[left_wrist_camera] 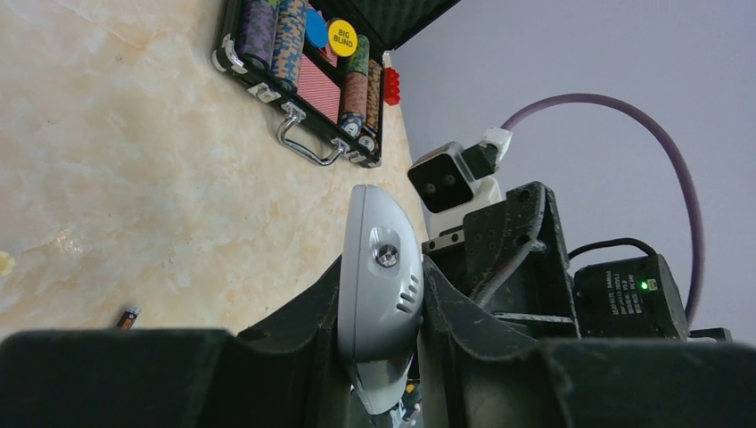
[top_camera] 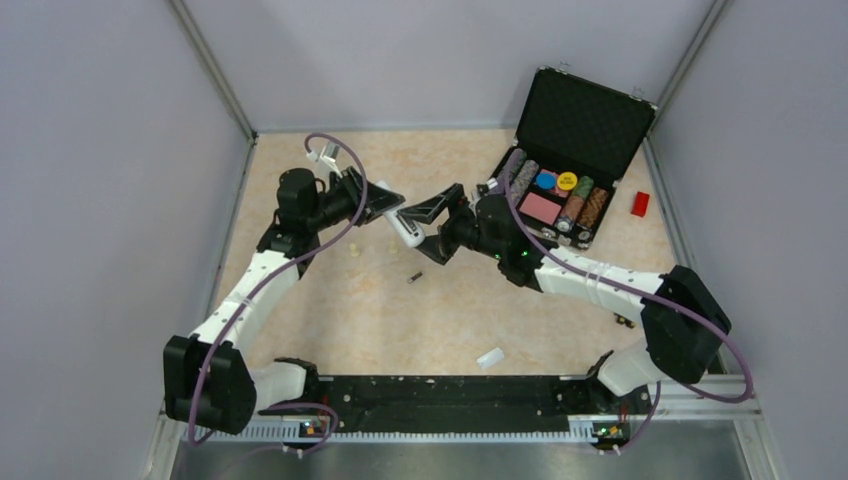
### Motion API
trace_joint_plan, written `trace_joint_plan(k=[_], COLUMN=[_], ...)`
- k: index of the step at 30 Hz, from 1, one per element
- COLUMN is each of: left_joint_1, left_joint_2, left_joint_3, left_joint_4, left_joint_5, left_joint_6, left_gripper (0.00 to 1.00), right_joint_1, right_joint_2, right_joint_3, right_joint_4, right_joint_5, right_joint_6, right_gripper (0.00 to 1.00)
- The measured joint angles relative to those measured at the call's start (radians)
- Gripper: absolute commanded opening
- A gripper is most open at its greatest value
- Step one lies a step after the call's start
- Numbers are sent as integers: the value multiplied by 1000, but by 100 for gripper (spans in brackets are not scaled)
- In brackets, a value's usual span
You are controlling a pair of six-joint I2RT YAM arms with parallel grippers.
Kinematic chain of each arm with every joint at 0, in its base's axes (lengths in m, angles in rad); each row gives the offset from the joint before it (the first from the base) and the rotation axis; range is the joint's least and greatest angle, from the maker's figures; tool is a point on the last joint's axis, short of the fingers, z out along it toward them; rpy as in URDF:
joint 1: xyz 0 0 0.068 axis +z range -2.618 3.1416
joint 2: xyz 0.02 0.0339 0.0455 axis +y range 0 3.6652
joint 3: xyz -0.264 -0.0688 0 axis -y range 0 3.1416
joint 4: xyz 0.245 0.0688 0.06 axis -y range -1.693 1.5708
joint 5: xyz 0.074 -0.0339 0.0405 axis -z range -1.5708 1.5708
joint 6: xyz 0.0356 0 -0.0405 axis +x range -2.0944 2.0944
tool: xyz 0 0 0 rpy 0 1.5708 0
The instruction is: Load the batteries into the remote control
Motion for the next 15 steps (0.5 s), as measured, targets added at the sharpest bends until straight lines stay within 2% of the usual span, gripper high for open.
trace_joint_plan(k=[9, 15], left_joint_1=[0, 0], left_joint_2=[-3, -13], left_joint_3=[0, -3], left_joint_4=[0, 0], left_joint_5=[31, 49], left_joint_6=[39, 56], left_gripper=[0, 0], right_joint_1=[-4, -7], right_joint_2=[11, 12], right_joint_3=[-12, -34], right_joint_4=[32, 67], right_joint_5=[-11, -17], right_joint_6=[39, 58], right_gripper=[85, 71])
